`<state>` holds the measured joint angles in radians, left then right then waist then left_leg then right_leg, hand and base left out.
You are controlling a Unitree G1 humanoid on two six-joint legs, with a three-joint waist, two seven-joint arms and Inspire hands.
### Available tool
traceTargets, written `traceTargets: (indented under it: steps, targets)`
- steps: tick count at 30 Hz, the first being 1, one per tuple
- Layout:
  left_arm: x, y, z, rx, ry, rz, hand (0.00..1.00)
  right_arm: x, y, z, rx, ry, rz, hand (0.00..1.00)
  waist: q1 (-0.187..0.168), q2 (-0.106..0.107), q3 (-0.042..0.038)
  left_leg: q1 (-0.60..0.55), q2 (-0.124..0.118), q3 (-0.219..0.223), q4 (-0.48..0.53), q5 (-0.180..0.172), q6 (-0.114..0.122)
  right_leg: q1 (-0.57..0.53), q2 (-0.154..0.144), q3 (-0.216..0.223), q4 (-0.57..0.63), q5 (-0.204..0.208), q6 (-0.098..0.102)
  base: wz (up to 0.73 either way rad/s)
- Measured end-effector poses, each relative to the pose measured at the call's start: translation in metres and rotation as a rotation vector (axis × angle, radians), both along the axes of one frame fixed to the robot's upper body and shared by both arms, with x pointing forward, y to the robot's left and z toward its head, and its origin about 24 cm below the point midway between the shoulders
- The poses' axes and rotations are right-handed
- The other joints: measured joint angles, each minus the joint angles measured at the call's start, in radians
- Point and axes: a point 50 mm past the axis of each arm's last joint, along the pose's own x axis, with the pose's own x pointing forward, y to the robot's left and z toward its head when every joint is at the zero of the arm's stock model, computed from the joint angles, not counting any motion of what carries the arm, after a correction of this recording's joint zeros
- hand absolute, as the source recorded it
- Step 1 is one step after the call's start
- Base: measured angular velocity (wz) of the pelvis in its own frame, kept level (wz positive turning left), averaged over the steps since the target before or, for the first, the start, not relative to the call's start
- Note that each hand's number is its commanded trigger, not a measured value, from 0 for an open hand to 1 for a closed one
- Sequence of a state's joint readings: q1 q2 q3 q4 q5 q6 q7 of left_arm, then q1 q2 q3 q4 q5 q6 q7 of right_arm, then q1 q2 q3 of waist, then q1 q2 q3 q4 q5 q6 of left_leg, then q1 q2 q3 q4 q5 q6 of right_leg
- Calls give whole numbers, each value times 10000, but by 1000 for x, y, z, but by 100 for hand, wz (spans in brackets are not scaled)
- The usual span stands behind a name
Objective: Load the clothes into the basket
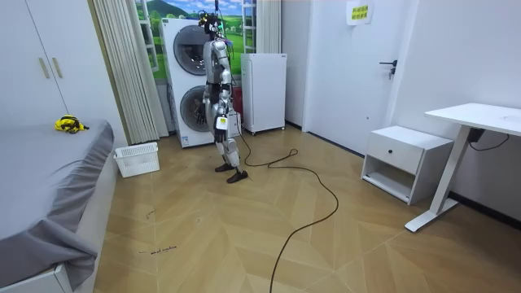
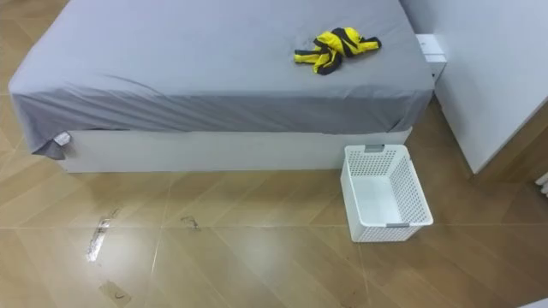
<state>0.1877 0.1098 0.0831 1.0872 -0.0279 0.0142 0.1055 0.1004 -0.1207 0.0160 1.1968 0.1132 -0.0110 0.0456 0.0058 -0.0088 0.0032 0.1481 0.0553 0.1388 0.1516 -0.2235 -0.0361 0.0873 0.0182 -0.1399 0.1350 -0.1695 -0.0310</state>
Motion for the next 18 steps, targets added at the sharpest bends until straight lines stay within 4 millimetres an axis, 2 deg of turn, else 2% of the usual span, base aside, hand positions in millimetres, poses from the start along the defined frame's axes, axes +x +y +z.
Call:
traceTargets:
  steps: [18]
  targets:
    - [2,-1,0,-95,-161,-113,0,0,0,0,-30,-104,60,0,13,32,-6,-9,0,-16,-4,0,0,4,-1,2,-6,0,0,0]
